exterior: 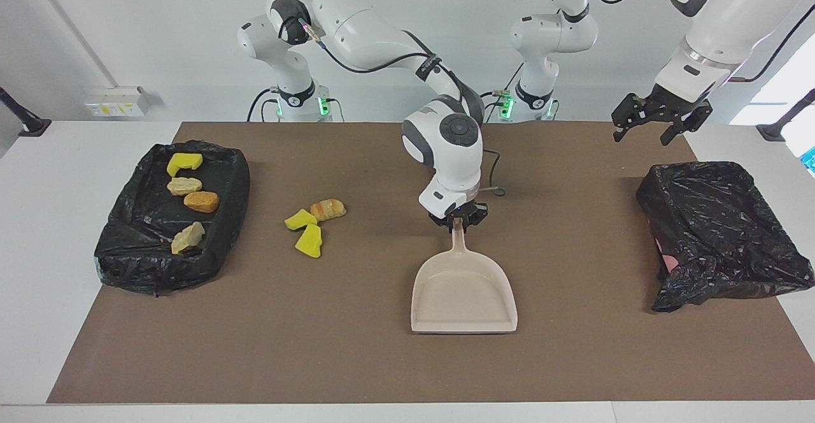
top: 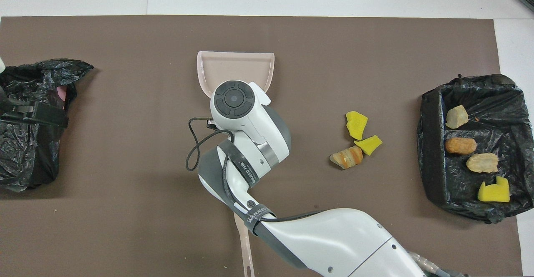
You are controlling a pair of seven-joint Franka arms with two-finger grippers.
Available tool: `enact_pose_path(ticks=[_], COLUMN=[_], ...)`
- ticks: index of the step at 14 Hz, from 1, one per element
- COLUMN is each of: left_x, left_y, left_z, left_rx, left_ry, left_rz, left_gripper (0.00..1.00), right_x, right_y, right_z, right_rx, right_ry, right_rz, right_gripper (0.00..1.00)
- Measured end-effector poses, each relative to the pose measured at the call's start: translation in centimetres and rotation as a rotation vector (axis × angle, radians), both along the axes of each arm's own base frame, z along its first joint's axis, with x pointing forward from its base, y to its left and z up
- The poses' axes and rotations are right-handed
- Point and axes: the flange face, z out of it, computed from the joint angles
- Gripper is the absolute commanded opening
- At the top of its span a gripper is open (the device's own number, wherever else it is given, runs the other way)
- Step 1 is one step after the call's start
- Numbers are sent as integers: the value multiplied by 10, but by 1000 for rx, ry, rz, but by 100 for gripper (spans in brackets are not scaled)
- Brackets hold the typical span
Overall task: Sweep and dump trash in bin
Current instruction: 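Return the dustpan to the mat center with the right gripper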
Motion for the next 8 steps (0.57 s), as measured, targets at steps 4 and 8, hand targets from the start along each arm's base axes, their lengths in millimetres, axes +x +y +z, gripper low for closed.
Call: enact_pose_path(ticks=[4,8], left_x=[0,6], left_y=[-4,-24], left_z=[0,-11], left_rx=[0,0], left_ry=[0,-4], left_rz=[-9,-45], left_gripper=[100,100], right_x=[-23,-104], right_y=[-12,-30], right_z=[65,116], right_rx=[15,-2], right_ry=[-14,12], right_rz=[9,66], right_gripper=[100,100])
